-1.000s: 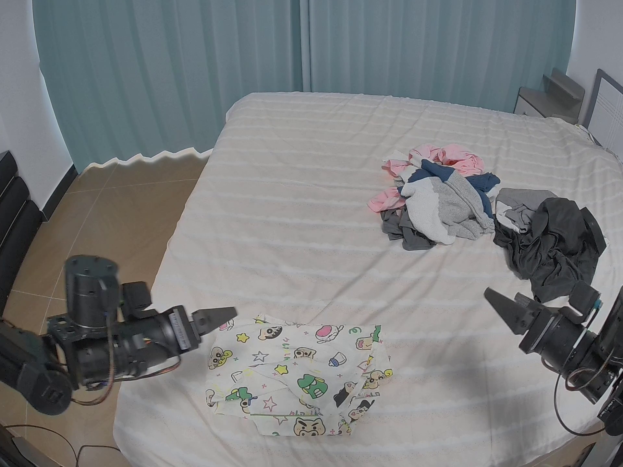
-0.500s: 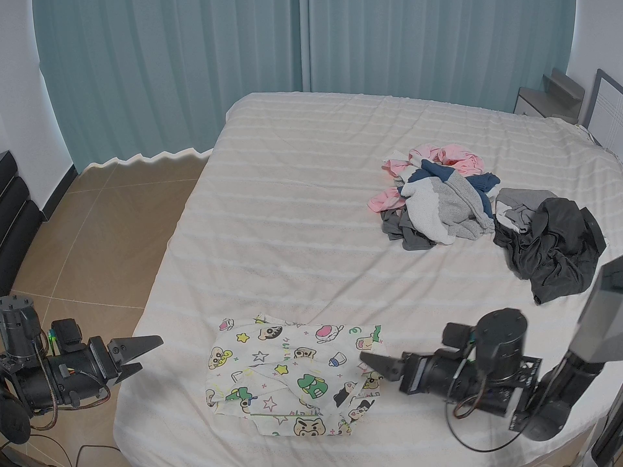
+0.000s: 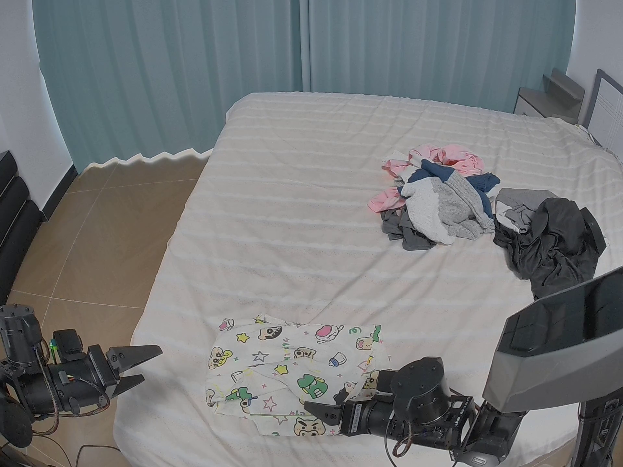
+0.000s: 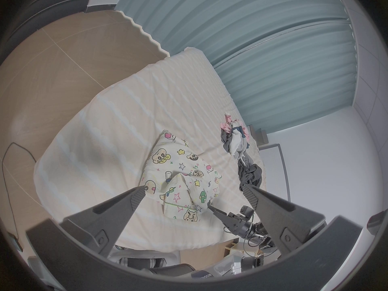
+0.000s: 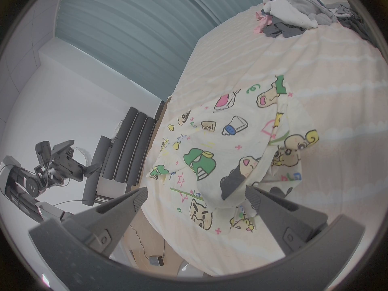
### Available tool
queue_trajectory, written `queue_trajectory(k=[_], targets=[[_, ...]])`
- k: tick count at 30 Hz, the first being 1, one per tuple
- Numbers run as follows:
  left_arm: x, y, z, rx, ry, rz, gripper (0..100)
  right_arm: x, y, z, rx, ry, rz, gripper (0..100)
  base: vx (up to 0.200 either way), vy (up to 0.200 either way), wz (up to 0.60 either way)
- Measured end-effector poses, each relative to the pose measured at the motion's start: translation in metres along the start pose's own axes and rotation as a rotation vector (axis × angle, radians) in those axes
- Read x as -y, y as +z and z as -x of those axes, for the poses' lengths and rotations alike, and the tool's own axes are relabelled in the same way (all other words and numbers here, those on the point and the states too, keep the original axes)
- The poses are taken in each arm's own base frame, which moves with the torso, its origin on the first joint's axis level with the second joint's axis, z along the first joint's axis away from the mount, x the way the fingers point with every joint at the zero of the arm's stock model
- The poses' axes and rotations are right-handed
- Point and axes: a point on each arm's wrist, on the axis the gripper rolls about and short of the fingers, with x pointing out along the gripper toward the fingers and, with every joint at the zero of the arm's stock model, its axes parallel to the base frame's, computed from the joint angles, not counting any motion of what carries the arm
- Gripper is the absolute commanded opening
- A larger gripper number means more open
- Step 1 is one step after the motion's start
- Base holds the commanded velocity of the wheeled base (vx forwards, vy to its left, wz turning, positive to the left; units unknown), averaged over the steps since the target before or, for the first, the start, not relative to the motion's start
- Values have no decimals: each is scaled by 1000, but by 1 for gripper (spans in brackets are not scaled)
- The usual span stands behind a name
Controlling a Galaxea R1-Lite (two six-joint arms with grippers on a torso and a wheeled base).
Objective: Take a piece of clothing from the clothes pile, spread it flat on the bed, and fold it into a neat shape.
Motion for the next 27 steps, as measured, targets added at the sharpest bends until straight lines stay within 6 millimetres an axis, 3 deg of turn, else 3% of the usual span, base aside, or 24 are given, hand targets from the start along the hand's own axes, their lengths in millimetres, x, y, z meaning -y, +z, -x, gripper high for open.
queue_trajectory(k=[15, 16, 27], targets=[[-1, 3, 0, 15, 8, 8, 100, -8, -11, -30, -6, 29, 20, 100, 0, 0, 0], [-1, 3, 0, 14, 9, 8, 100, -8, -12, -31, -6, 29, 20, 0, 0, 0, 0], [-1, 4, 0, 16, 9, 9, 100, 0, -17, -34, 15, -39, 63, 0, 0, 0, 0]])
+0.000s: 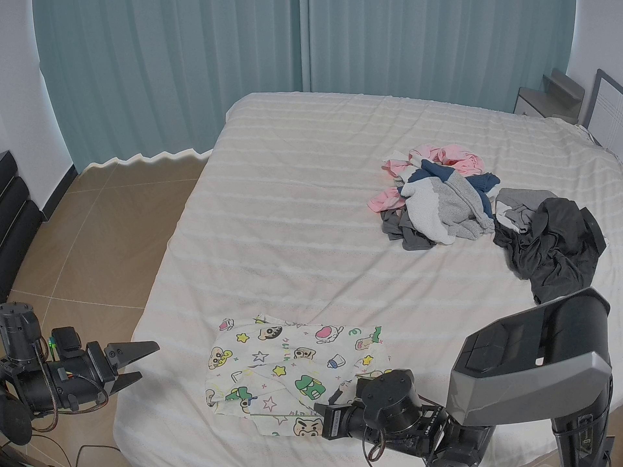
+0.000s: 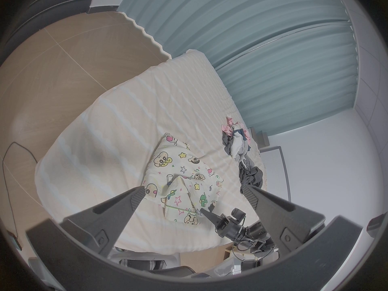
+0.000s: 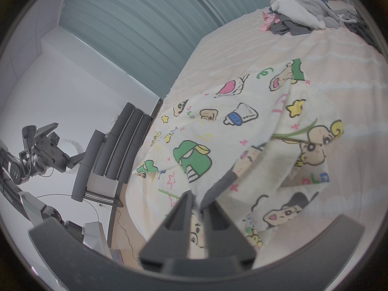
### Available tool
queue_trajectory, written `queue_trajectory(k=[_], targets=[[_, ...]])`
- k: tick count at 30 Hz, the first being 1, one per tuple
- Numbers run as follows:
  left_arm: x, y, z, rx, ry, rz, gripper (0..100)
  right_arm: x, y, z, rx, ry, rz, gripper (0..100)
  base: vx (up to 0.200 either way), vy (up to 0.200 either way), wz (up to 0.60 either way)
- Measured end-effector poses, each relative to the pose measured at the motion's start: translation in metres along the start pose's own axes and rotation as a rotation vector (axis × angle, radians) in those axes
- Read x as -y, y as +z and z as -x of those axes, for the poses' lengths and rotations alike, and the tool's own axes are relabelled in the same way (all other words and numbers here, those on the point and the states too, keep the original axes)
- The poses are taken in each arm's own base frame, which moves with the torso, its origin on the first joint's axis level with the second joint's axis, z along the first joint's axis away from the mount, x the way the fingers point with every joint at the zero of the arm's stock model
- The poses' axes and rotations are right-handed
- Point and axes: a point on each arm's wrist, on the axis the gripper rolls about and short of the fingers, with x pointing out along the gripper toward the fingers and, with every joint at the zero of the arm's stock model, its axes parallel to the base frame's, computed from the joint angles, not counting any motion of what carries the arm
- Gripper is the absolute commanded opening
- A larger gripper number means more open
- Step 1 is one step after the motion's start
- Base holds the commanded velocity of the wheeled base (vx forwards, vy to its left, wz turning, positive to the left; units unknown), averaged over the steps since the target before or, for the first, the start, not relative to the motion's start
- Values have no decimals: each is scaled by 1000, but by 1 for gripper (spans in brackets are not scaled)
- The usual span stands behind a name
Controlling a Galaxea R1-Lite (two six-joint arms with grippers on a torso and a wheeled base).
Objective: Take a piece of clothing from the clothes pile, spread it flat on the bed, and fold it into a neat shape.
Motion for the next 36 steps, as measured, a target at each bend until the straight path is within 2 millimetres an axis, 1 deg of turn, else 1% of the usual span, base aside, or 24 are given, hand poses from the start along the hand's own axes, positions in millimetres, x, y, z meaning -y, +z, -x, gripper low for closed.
queue_trajectory(k=[5, 11, 16, 21, 29, 36], targets=[[0, 0, 0, 0, 1, 1, 100, 5, 1, 8, -6, -23, 1, 0, 0, 0, 0], [0, 0, 0, 0, 1, 1, 100, 13, 8, 26, -10, -45, -10, 0, 0, 0, 0], [0, 0, 0, -1, 1, 2, 100, 24, 12, 43, -35, -63, -28, 0, 0, 0, 0], [0, 0, 0, -1, 1, 1, 100, 35, 15, 53, -53, -89, -20, 0, 0, 0, 0], [-1, 0, 0, -3, 3, 2, 100, 49, 20, 55, -49, -127, -28, 0, 0, 0, 0], [-2, 0, -1, -8, 8, 3, 100, 54, 17, 54, -65, -148, -33, 0, 0, 0, 0]])
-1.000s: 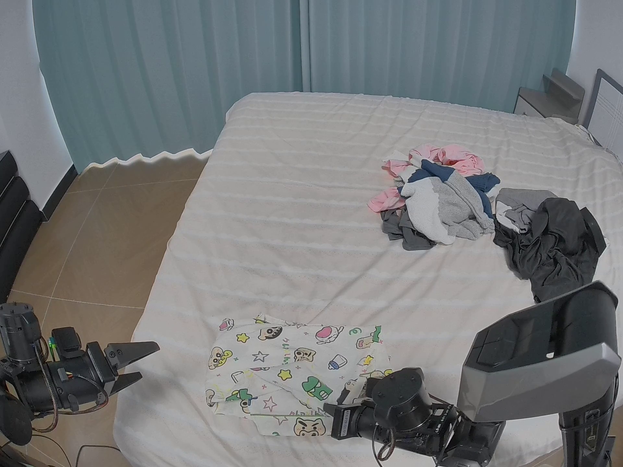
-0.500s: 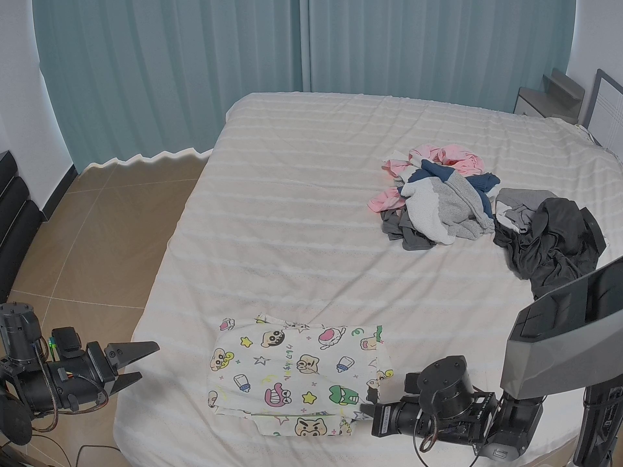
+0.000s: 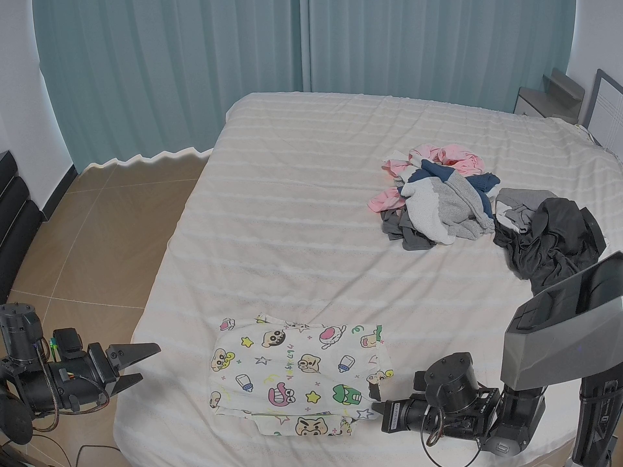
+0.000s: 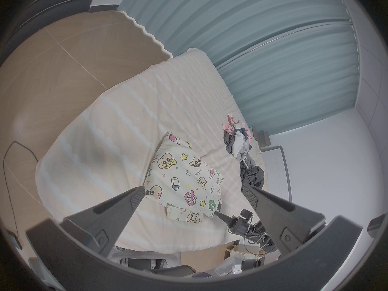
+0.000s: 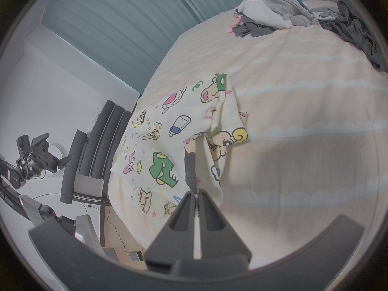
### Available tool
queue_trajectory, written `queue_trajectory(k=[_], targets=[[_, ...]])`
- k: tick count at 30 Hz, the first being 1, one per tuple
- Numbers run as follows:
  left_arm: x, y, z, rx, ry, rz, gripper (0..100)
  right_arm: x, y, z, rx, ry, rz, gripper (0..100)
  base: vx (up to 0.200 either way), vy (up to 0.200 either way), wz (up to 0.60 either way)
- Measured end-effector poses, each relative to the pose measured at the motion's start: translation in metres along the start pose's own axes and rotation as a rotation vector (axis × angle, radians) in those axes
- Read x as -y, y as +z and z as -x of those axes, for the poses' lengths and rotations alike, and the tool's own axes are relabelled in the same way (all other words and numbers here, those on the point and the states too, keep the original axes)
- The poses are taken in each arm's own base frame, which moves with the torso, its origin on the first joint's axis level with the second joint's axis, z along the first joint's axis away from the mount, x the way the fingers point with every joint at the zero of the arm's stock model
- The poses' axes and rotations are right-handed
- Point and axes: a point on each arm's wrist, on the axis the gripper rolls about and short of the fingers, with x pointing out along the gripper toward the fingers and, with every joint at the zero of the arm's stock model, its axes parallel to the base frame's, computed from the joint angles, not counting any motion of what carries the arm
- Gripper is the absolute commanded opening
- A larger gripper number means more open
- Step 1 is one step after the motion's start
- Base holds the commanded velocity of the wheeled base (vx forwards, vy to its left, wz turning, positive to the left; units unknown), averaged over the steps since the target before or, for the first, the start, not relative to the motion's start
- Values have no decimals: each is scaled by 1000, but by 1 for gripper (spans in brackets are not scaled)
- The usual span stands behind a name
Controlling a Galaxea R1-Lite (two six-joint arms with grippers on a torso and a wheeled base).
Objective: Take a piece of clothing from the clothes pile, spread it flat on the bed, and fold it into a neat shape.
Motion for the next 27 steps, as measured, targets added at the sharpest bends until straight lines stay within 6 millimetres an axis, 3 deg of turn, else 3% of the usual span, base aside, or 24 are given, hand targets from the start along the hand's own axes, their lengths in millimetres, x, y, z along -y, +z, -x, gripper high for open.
queue_trajectory(k=[1, 9, 16, 21, 27], targets=[[0, 0, 0, -1, 2, 0, 100, 0, 0, 0, -2, -2, 0, 100, 0, 0, 0], [1, 7, -3, 30, 22, -3, 100, 5, 2, 7, 9, -18, -10, 100, 0, 0, 0], [19, 37, -14, 100, 4, -81, 100, 9, 19, 18, 72, -18, -43, 100, 0, 0, 0], [10, 54, -40, 42, 61, -229, 100, 10, 28, 13, 98, -19, -56, 100, 0, 0, 0], [-24, 59, -84, -125, 143, -433, 100, 10, 36, -4, 90, -37, -64, 100, 0, 0, 0]])
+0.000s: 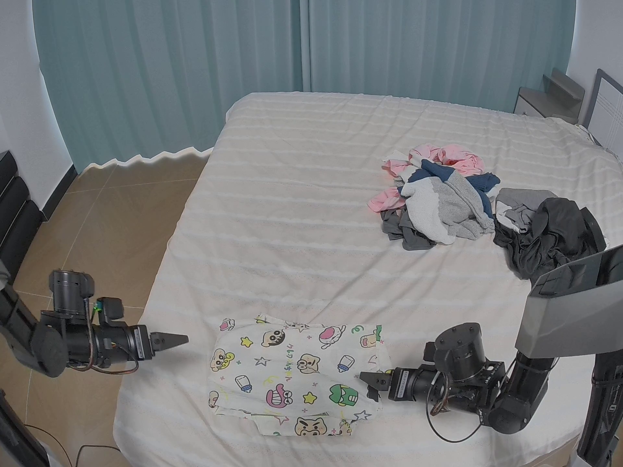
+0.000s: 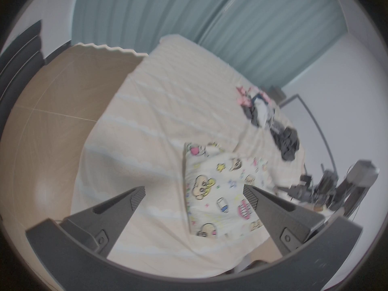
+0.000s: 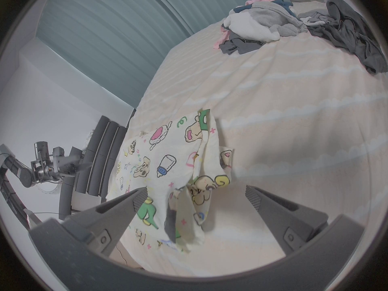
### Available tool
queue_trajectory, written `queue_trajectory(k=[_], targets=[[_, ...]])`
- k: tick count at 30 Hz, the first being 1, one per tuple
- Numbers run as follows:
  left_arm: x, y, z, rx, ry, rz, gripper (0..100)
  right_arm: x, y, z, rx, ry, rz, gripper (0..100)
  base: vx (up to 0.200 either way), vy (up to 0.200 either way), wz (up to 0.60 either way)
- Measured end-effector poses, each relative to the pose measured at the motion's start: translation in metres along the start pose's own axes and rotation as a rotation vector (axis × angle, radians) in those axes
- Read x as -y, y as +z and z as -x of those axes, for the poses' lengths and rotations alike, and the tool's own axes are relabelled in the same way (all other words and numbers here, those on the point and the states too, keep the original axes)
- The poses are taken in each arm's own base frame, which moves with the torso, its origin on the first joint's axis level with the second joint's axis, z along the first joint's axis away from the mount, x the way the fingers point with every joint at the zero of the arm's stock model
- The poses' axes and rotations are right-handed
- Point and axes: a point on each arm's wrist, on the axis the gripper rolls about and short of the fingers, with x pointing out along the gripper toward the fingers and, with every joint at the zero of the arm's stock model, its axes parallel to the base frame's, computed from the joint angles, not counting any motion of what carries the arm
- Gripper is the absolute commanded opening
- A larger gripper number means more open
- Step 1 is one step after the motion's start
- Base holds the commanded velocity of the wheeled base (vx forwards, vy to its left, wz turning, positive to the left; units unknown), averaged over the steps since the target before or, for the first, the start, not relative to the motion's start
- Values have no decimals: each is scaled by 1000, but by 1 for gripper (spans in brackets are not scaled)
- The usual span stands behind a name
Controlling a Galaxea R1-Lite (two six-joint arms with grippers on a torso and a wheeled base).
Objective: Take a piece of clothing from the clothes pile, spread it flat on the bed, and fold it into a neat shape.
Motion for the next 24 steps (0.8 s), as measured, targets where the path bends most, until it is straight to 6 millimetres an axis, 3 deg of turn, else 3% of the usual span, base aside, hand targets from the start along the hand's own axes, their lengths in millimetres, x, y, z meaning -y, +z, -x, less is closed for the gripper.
queue_trajectory(k=[5, 12, 24], targets=[[-15, -8, -39, -121, -8, -56, 100, -6, 11, -24, -8, -15, -6, 100, 0, 0, 0], [-13, -19, -81, -231, -71, -95, 100, -7, 14, -48, -12, -21, -9, 100, 0, 0, 0], [-2, -24, -110, -270, -108, -61, 100, -15, 4, -63, -33, -1, 3, 100, 0, 0, 0]])
